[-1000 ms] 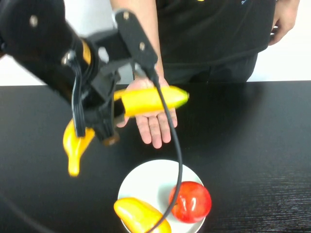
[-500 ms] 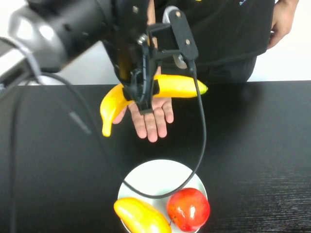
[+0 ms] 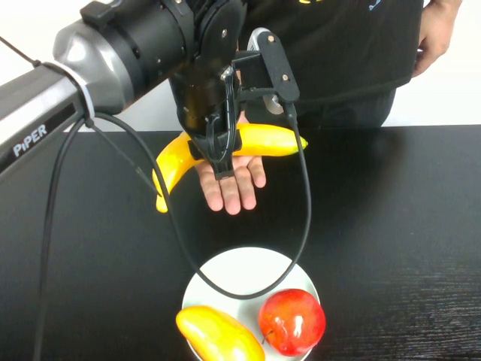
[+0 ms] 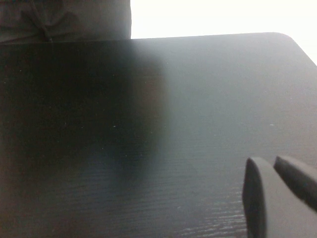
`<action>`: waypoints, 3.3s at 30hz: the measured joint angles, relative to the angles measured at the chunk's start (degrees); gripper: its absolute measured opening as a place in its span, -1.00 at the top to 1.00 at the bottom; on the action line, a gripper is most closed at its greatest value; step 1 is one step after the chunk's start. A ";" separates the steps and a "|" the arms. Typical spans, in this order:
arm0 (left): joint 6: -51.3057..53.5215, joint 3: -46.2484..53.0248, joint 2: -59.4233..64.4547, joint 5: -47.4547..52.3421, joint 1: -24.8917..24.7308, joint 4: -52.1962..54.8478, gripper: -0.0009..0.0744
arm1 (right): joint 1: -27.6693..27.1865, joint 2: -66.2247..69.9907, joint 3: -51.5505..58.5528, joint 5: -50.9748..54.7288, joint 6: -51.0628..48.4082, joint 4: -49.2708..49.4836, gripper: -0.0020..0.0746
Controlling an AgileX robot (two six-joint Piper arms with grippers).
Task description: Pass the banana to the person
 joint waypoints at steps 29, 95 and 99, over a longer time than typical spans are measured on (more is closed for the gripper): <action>-2.54 0.00 -6.82 0.10 -1.08 0.23 -0.14 | 0.00 0.00 0.00 0.00 0.00 -0.09 0.97; -40.68 107.33 -109.88 -69.57 34.09 -13.79 0.98 | 0.00 0.00 0.00 0.00 0.00 -0.09 0.97; -38.83 107.33 -109.88 -62.76 34.23 -13.79 0.98 | 0.00 0.00 0.00 0.00 0.00 -0.09 0.97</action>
